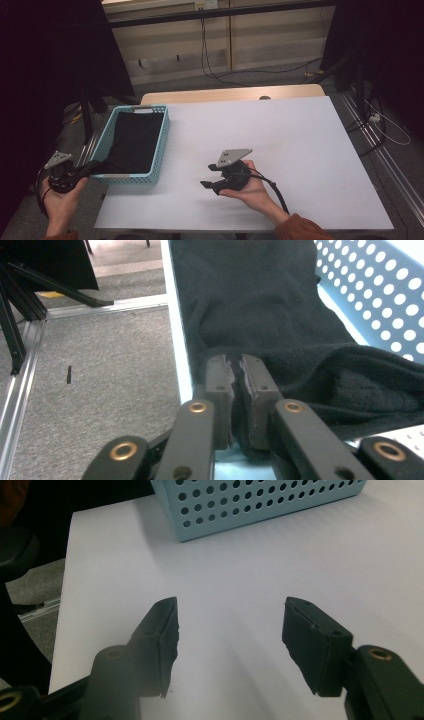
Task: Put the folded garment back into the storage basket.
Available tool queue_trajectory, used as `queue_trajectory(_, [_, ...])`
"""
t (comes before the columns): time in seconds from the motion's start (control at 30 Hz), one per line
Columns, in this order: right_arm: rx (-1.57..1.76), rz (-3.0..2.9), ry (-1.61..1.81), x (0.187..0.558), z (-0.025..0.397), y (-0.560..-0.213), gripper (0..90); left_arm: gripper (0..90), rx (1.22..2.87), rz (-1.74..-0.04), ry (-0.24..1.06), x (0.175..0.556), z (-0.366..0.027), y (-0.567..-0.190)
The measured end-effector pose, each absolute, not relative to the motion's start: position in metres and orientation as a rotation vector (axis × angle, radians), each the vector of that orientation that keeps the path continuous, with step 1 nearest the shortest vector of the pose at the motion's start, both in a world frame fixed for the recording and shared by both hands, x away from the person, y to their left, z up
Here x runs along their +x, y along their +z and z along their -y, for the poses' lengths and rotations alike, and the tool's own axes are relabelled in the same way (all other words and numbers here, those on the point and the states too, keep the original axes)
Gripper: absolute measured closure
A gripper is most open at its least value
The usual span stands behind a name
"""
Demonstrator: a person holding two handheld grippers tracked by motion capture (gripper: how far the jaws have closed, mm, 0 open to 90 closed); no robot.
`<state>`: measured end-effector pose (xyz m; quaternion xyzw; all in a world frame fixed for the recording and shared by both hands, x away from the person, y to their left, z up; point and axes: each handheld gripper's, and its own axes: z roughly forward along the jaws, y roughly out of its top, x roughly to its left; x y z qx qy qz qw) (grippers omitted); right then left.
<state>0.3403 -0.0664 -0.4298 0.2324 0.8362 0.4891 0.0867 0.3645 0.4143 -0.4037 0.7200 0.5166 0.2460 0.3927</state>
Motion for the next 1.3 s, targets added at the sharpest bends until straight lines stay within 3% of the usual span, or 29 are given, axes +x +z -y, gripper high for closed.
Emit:
queue_trajectory(0.13, [0.704,-2.486,1.455,0.341,0.069,-0.431,40.1,77.6,1.819,-1.300,0.637,0.363,-0.412,-0.405])
queue_trajectory(0.33, [0.709,-2.478,1.468,0.342,0.070,-0.431,39.8,62.4,1.793,-1.276,0.673,0.361,-0.406,-0.401])
queue_trajectory(0.6, [0.729,-2.463,1.483,0.345,0.072,-0.431,38.1,35.5,1.728,-1.239,0.686,0.355,-0.395,-0.397])
queue_trajectory(0.77, [0.745,-2.455,1.486,0.347,0.074,-0.431,36.5,25.4,1.712,-1.205,0.686,0.351,-0.384,-0.392])
queue_trajectory(1.3, [0.785,-2.422,1.471,0.347,0.080,-0.430,29.7,14.2,1.731,-1.105,0.649,0.345,-0.346,-0.387])
